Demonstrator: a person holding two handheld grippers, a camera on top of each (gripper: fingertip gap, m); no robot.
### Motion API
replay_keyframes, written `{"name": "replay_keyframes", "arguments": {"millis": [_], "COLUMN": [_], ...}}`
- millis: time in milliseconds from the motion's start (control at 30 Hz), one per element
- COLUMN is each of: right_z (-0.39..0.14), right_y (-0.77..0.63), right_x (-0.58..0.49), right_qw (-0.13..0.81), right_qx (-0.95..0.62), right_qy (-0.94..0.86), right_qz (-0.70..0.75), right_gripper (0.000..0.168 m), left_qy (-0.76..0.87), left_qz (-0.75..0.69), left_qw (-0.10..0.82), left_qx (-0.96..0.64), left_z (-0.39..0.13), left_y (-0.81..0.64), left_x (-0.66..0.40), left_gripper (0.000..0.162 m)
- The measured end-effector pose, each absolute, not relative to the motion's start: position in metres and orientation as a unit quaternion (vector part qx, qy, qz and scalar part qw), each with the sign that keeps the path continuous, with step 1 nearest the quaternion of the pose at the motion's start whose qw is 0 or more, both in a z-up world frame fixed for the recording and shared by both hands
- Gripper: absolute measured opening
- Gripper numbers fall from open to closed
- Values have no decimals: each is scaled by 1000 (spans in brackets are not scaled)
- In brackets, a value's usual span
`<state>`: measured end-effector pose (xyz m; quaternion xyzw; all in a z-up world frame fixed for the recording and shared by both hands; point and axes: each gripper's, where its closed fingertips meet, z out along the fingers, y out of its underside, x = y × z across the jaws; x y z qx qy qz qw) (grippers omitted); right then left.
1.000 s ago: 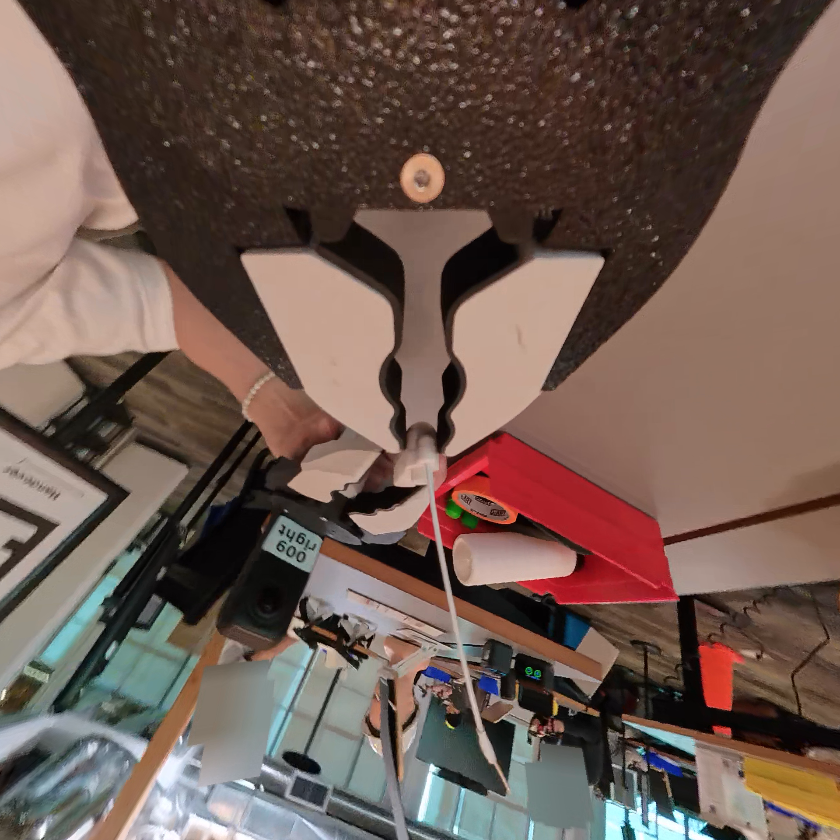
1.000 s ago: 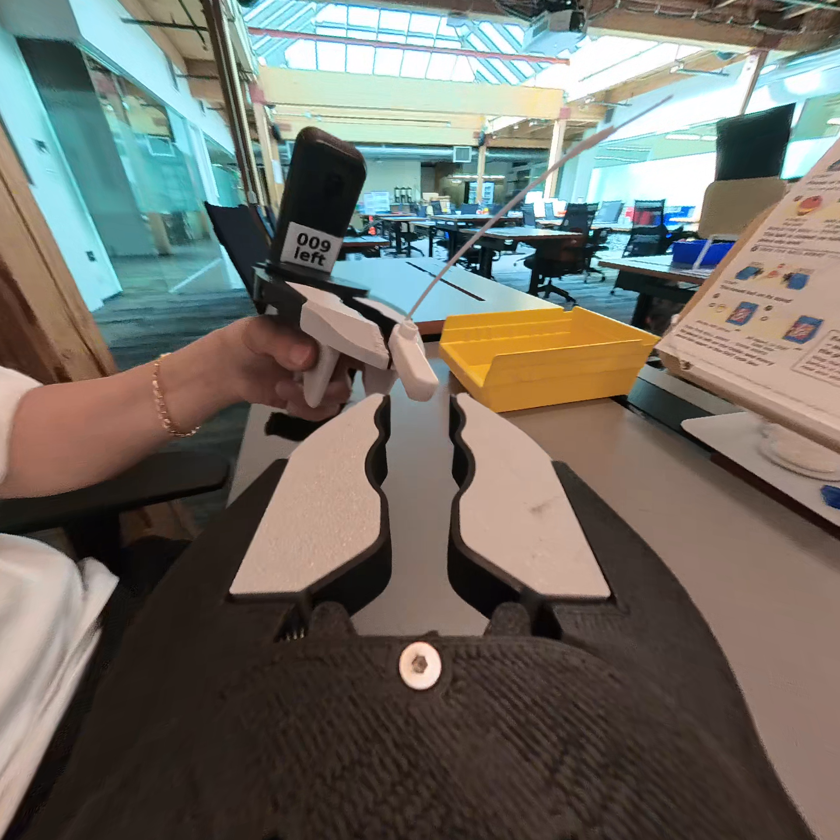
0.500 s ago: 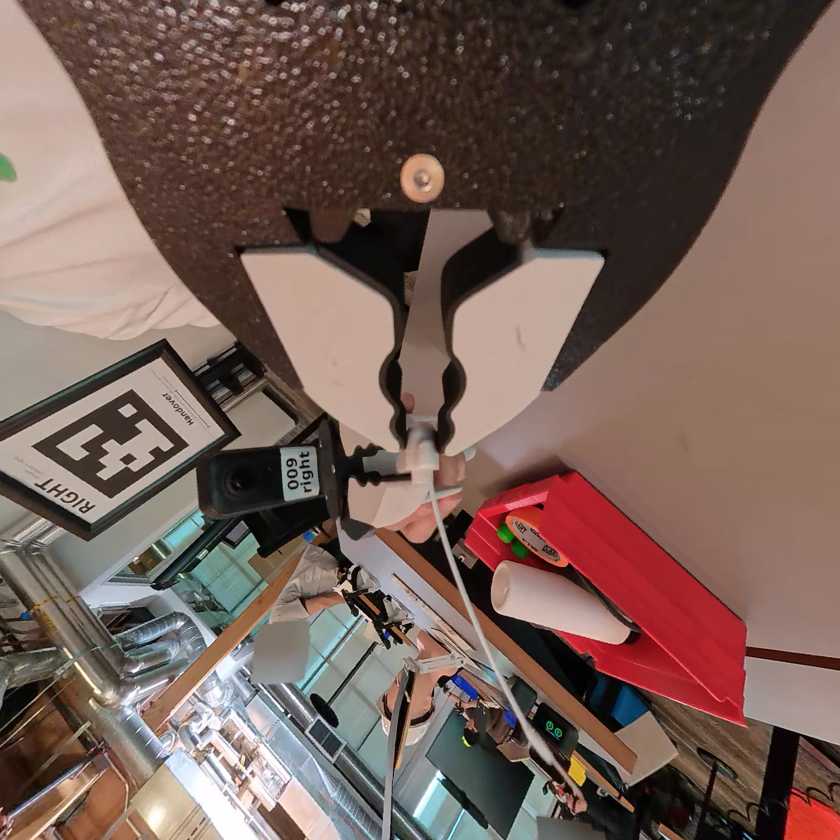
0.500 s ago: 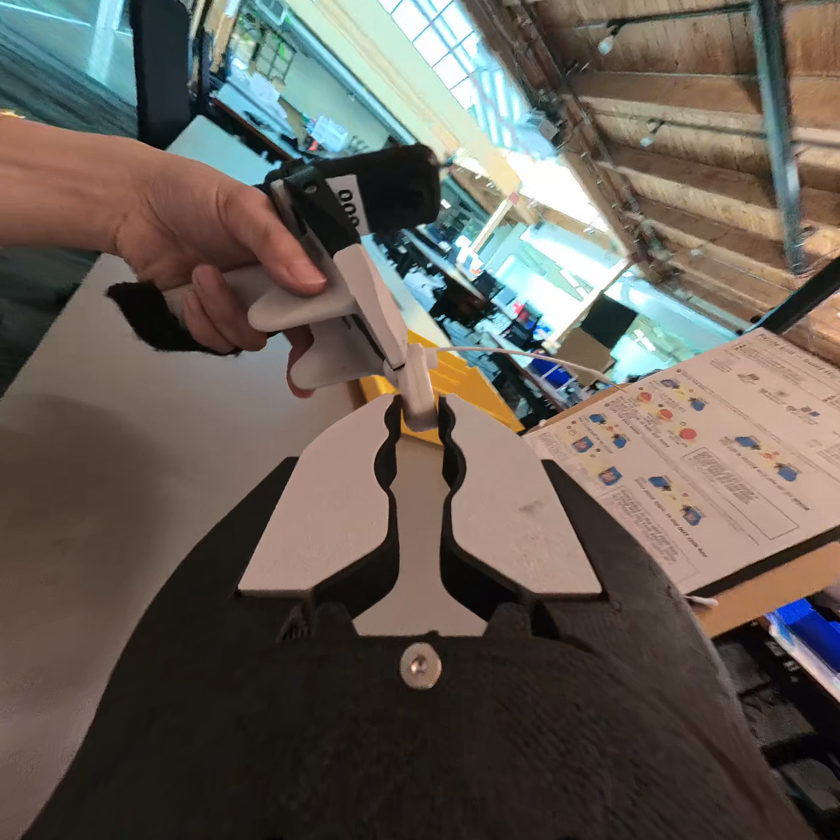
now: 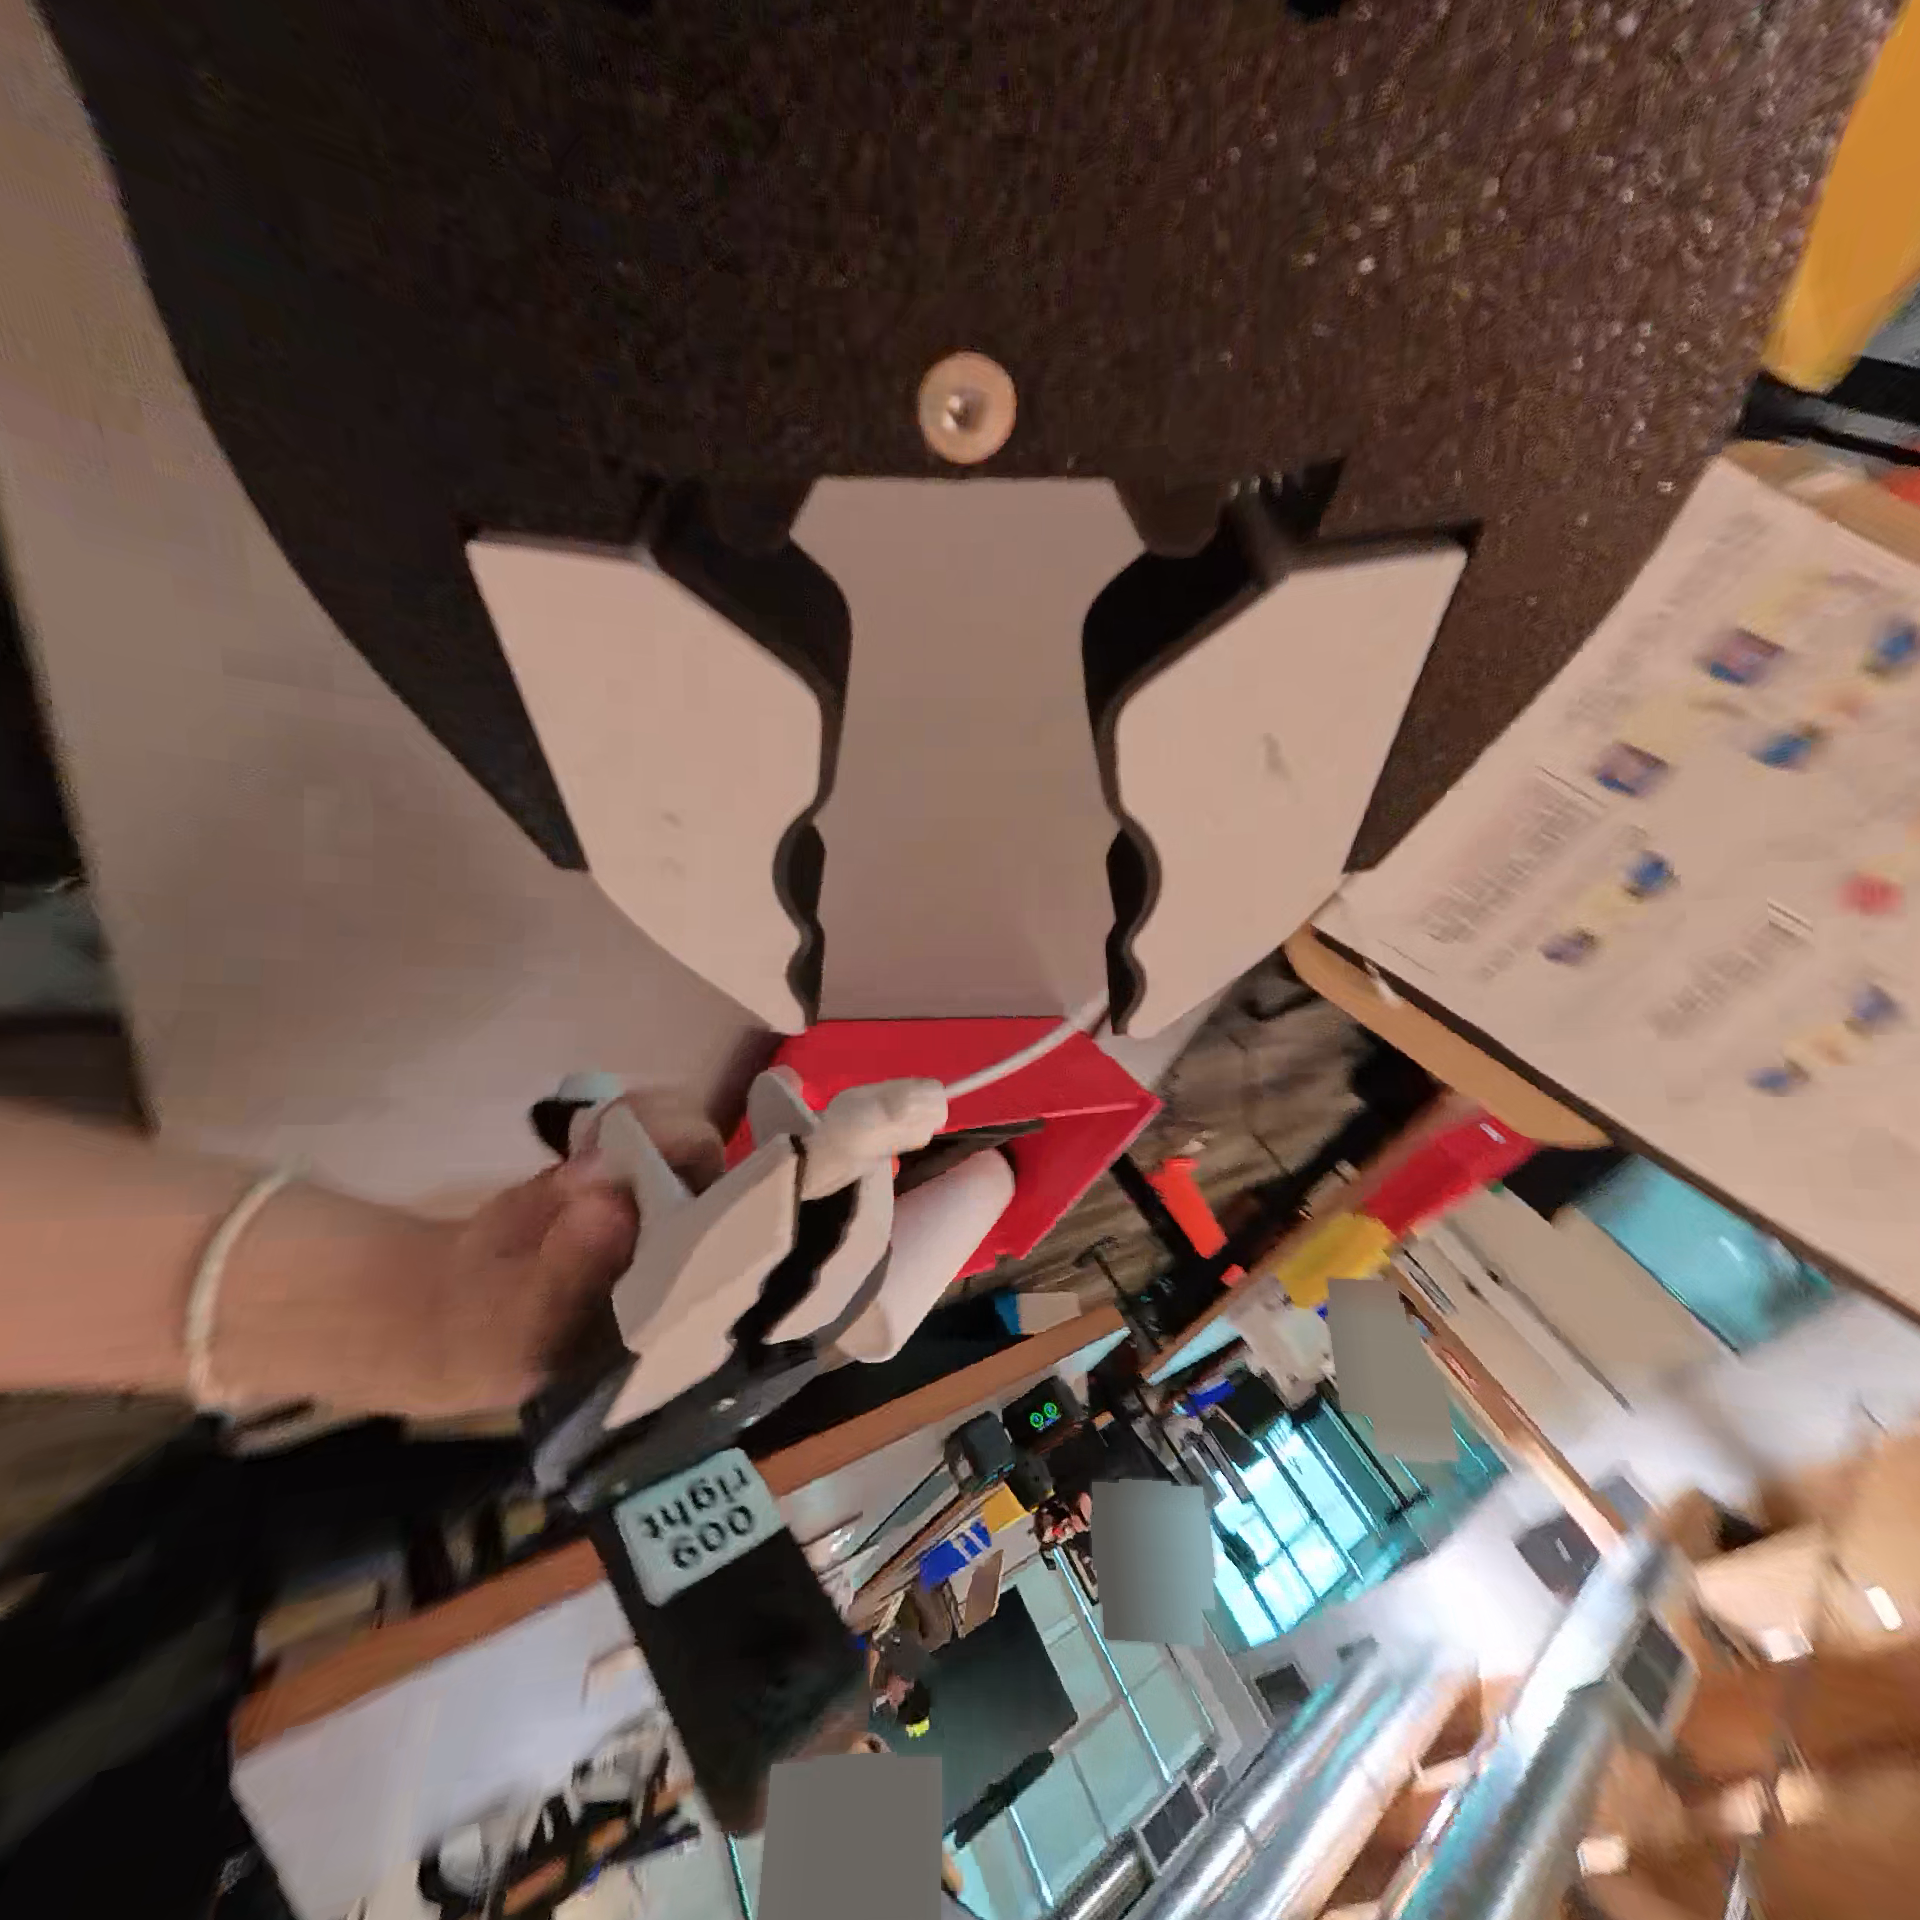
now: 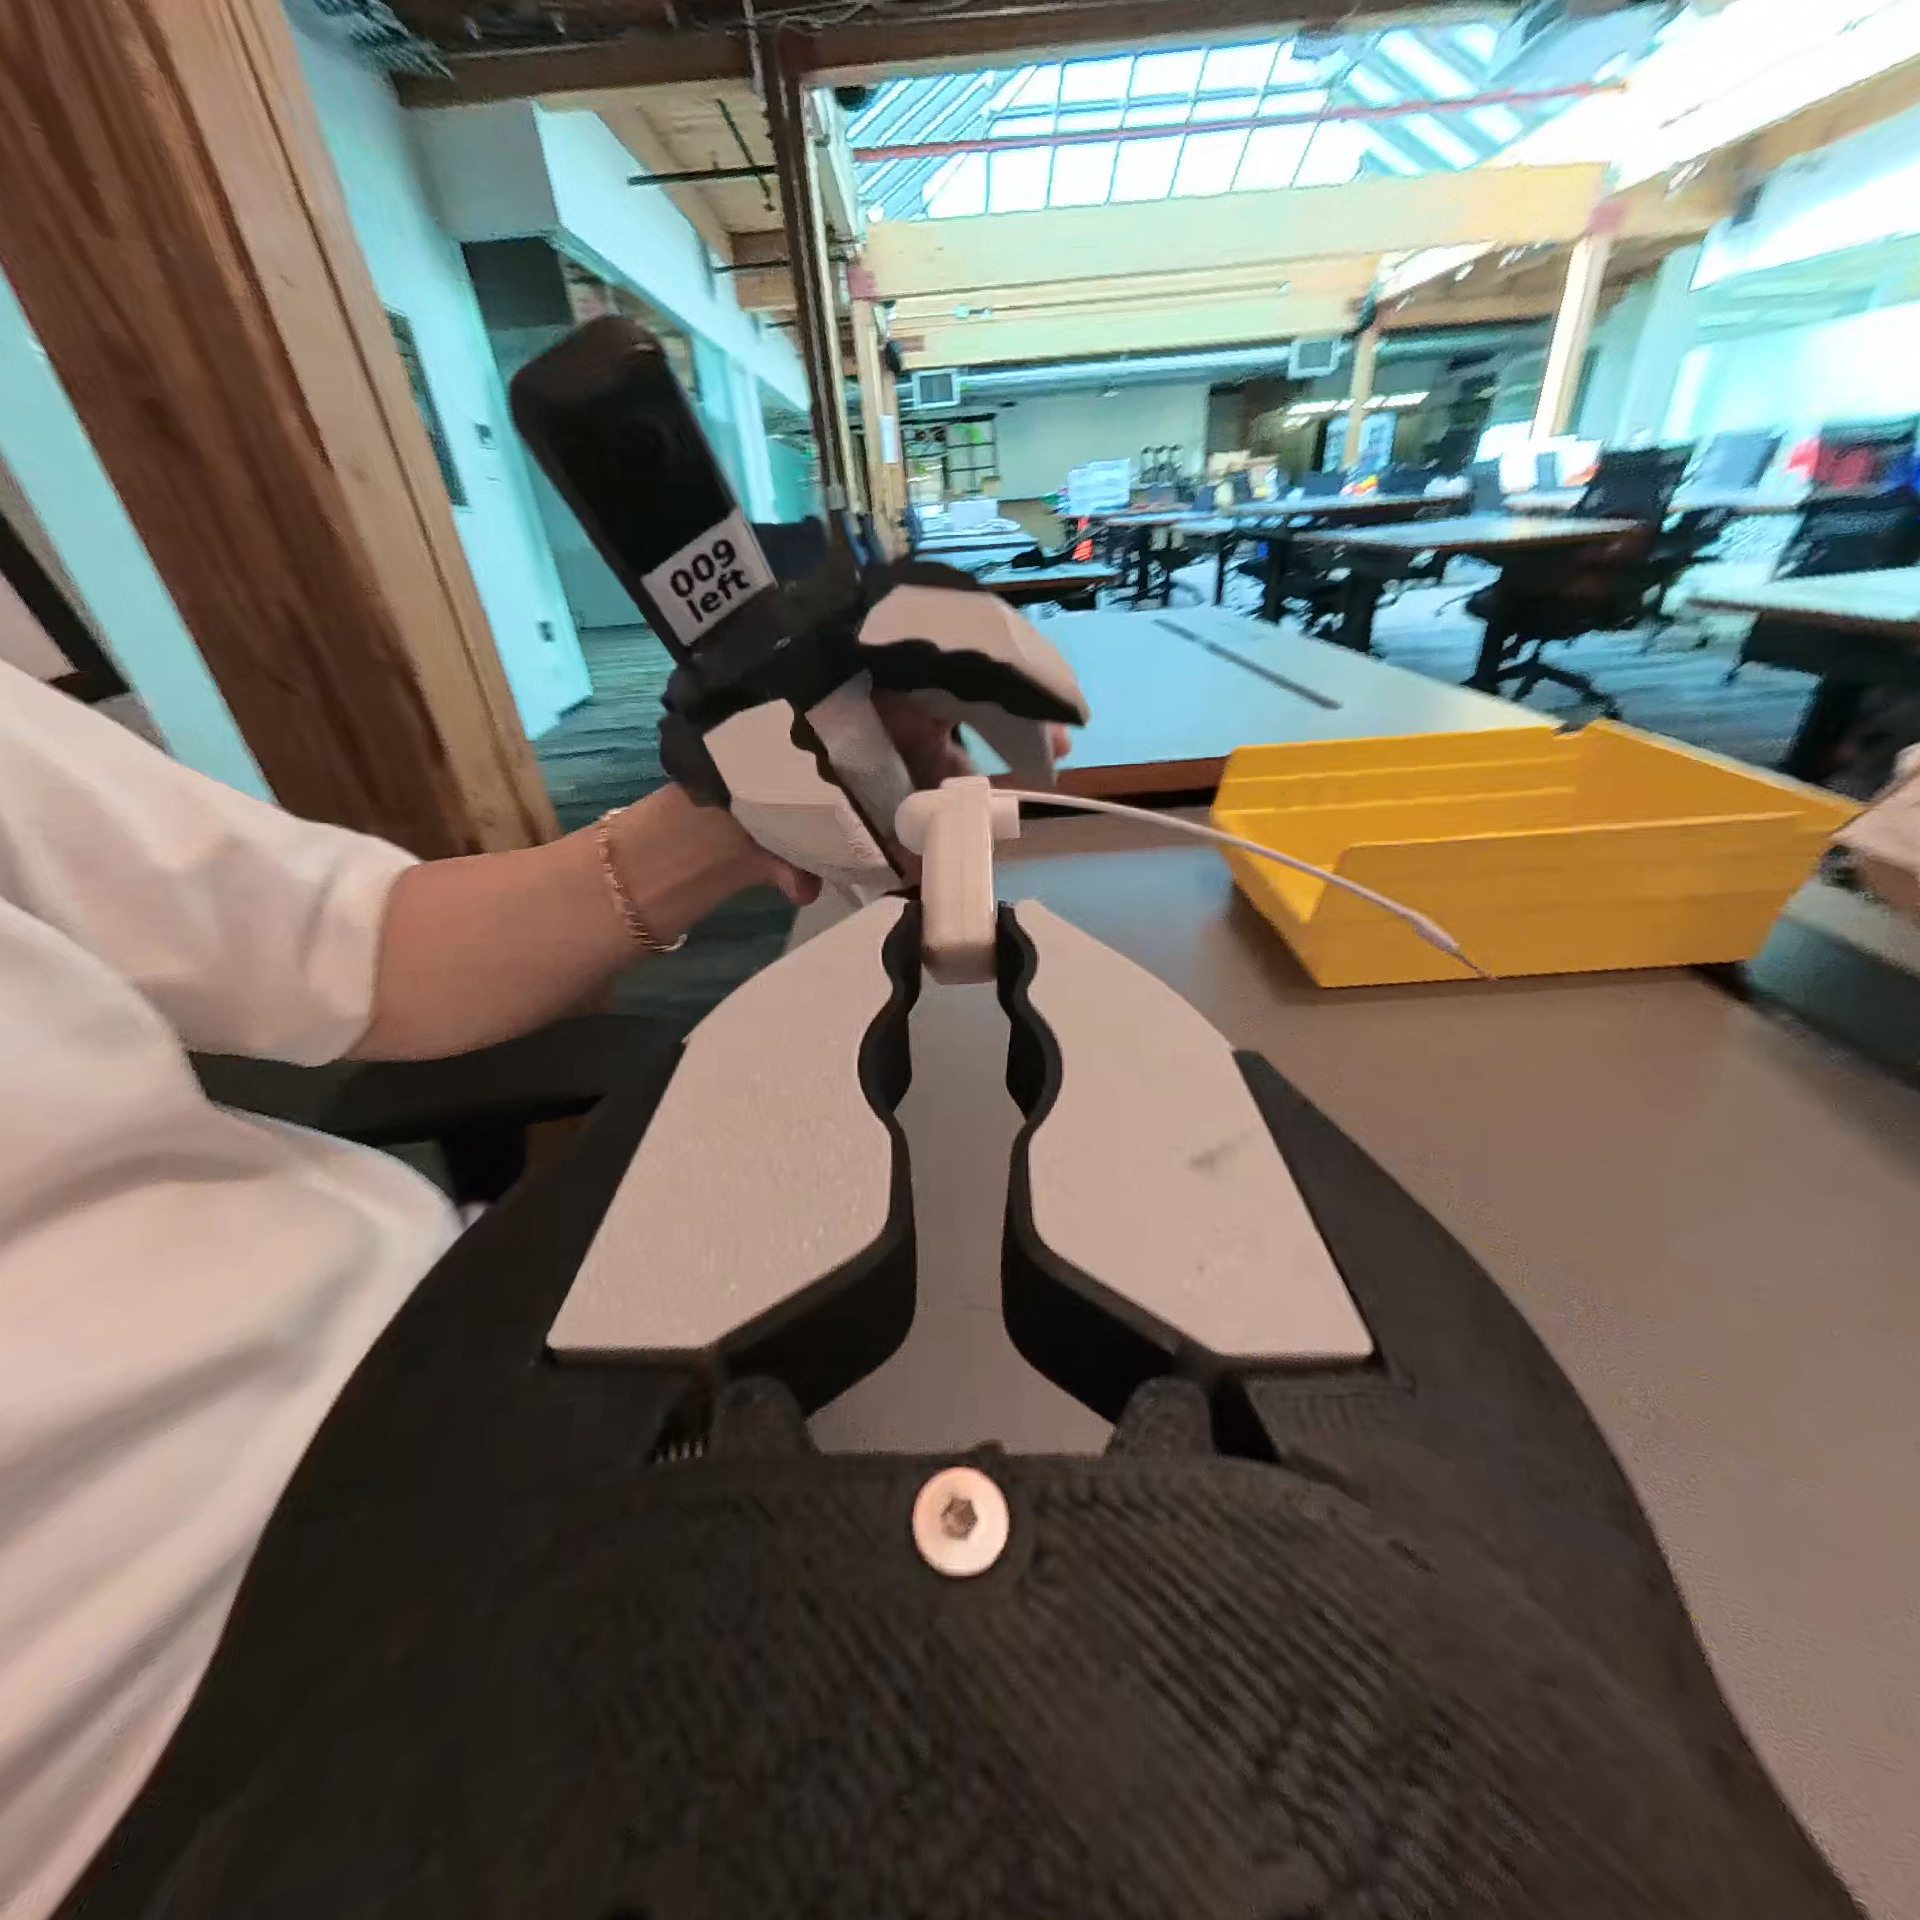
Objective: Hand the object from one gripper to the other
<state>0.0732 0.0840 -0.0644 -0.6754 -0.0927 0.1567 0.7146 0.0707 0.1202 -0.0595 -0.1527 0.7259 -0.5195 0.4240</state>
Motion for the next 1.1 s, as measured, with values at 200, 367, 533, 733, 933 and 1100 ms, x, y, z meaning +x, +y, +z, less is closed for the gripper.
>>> {"name": "replay_keyframes", "arguments": {"millis": [200,367,533,733,933,1100], "right_z": [-73,-80,-68,-68,-65,-72], "right_y": [89,91,91,89,93,96], "right_x": [59,56,68,70,65,66], "right_qw": [688,672,733,727,733,710], "right_qx": [-685,-696,-661,-651,-640,-681], "right_qy": [-94,-97,-123,-205,-215,-177], "right_qz": [220,232,106,-77,-81,-9], "right_gripper": [13,13,18,25,13,11], "left_qy": [741,749,750,755,743,742], "left_qz": [-456,-429,-433,-519,-575,-571], "left_qw": [489,503,488,342,248,263], "left_qx": [-60,-47,-106,-207,-235,-233], "left_z": [-69,-77,-78,-81,-78,-81], "left_y": [102,104,112,111,105,108], "left_x": [66,65,71,69,61,62], "left_gripper": [35,18,12,12,12,12]}}
